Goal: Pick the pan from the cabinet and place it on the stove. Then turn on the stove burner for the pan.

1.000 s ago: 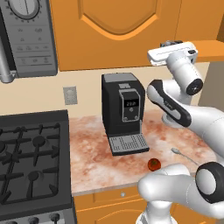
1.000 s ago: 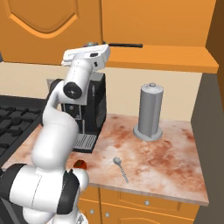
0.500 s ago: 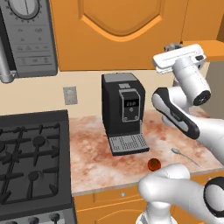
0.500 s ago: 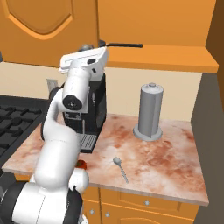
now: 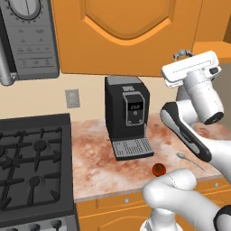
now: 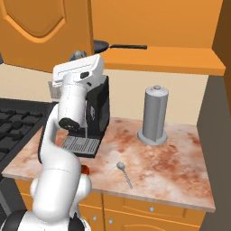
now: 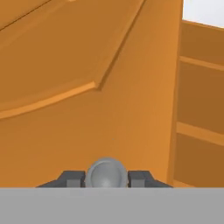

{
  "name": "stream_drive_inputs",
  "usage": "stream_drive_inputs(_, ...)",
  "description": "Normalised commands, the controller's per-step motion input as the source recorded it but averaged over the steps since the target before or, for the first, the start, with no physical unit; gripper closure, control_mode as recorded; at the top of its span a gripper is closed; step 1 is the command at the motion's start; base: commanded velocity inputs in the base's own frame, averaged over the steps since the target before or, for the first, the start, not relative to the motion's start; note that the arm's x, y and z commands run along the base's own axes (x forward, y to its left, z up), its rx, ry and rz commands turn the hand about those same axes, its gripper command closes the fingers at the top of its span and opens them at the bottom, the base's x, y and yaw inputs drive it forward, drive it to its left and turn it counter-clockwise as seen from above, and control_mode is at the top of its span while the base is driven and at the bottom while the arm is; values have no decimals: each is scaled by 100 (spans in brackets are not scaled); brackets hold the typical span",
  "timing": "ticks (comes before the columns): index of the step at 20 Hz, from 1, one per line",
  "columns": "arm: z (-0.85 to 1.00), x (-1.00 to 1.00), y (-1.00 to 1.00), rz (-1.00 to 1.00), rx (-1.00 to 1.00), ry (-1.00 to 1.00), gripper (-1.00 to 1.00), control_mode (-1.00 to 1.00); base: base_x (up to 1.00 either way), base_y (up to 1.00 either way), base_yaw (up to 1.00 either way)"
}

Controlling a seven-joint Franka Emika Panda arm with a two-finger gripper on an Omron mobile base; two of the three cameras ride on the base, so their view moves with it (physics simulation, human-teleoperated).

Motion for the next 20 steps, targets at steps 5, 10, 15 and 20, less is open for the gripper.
stream_drive_inputs(5, 28, -82, 28, 0, -4, -11, 100, -100, 0, 0, 0)
stream_drive_inputs(10, 16, -77, 56, 0, -10, -7, 100, -100, 0, 0, 0)
stream_drive_inputs(15, 2, -56, 56, 0, -13, -1, -100, -100, 0, 0, 0)
stream_drive_inputs(20, 2, -44, 13, 0, -1, -2, -100, -100, 0, 0, 0)
